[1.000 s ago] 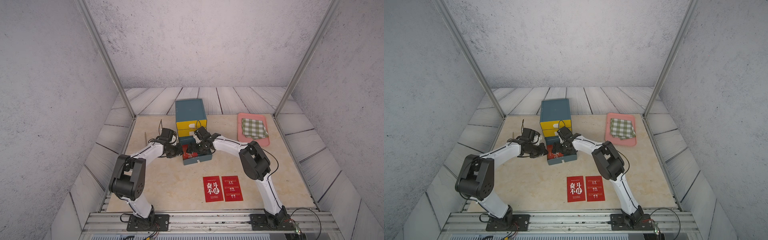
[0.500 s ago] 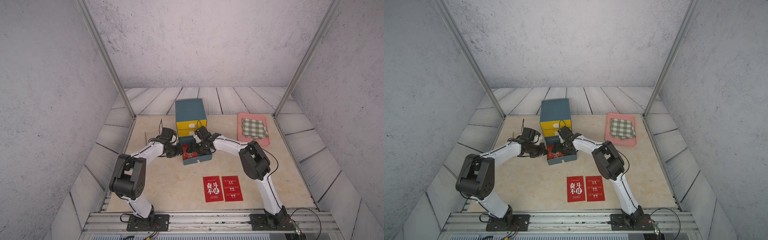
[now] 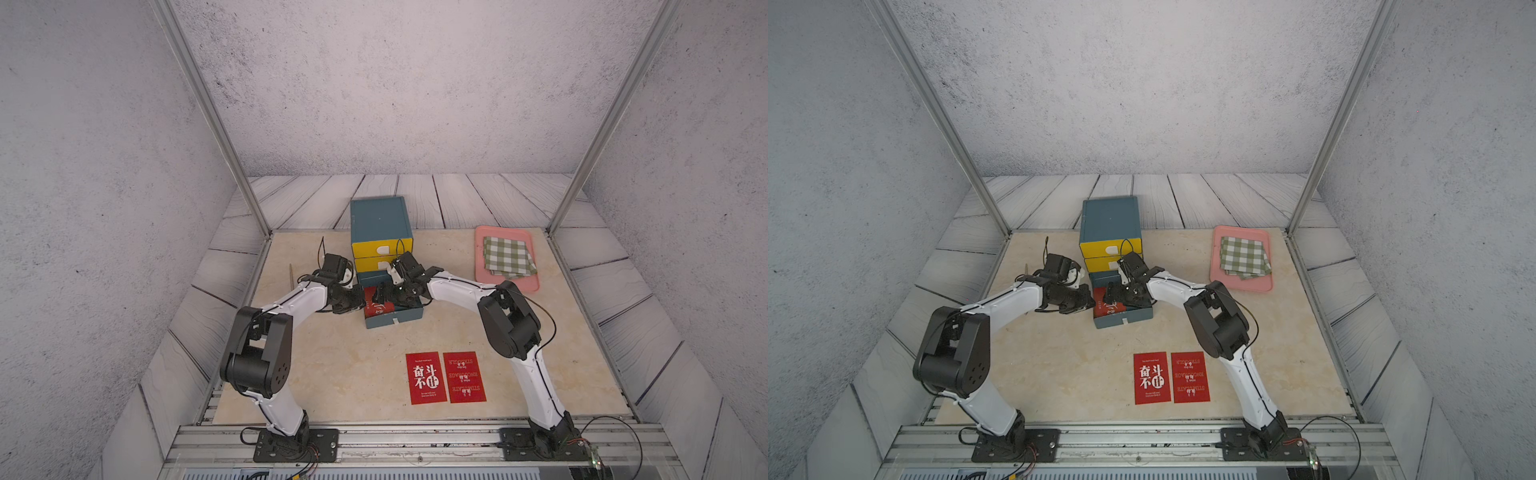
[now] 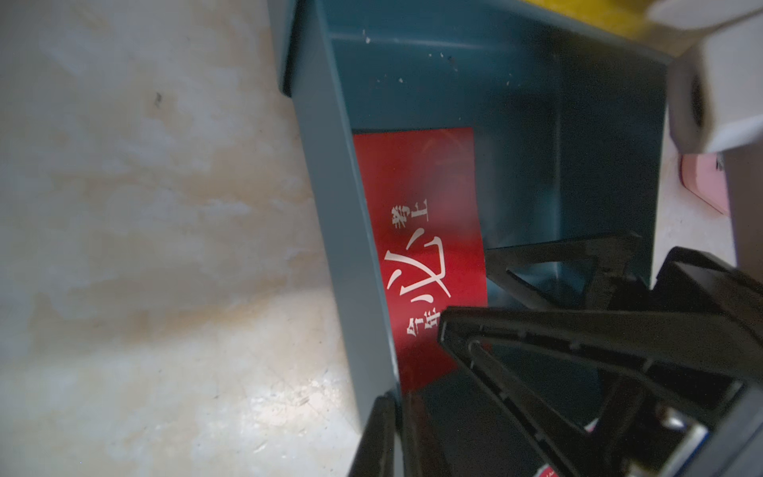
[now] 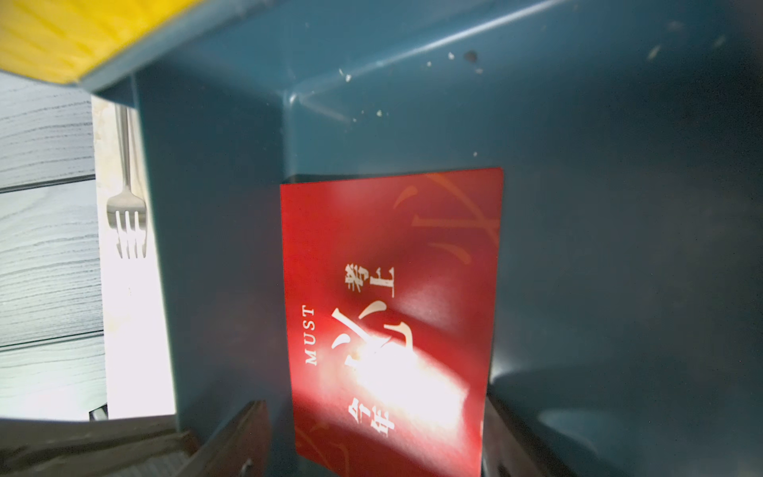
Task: Take the postcards out of the drawer
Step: Pick up the postcard from the drawer.
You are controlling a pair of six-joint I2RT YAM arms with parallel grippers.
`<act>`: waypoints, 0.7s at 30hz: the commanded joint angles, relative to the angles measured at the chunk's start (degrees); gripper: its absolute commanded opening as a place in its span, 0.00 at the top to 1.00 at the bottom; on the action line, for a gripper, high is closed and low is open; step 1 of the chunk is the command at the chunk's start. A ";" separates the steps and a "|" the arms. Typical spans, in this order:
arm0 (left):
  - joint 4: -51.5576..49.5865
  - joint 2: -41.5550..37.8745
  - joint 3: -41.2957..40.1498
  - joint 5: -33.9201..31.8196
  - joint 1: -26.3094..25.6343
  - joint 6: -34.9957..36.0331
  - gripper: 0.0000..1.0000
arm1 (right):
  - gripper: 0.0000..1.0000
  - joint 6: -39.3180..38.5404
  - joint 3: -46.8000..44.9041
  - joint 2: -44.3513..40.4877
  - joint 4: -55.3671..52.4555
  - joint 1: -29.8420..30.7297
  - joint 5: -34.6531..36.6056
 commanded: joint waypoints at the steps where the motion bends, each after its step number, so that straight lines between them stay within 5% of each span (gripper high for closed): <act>1: 1.13 1.30 1.61 3.30 -1.30 1.51 0.92 | 0.16 -0.51 -1.73 4.05 -2.36 1.87 1.53; 21: 0.93 2.10 2.93 3.44 -1.48 1.63 0.92 | 0.18 -4.11 0.77 4.02 -5.82 3.42 1.65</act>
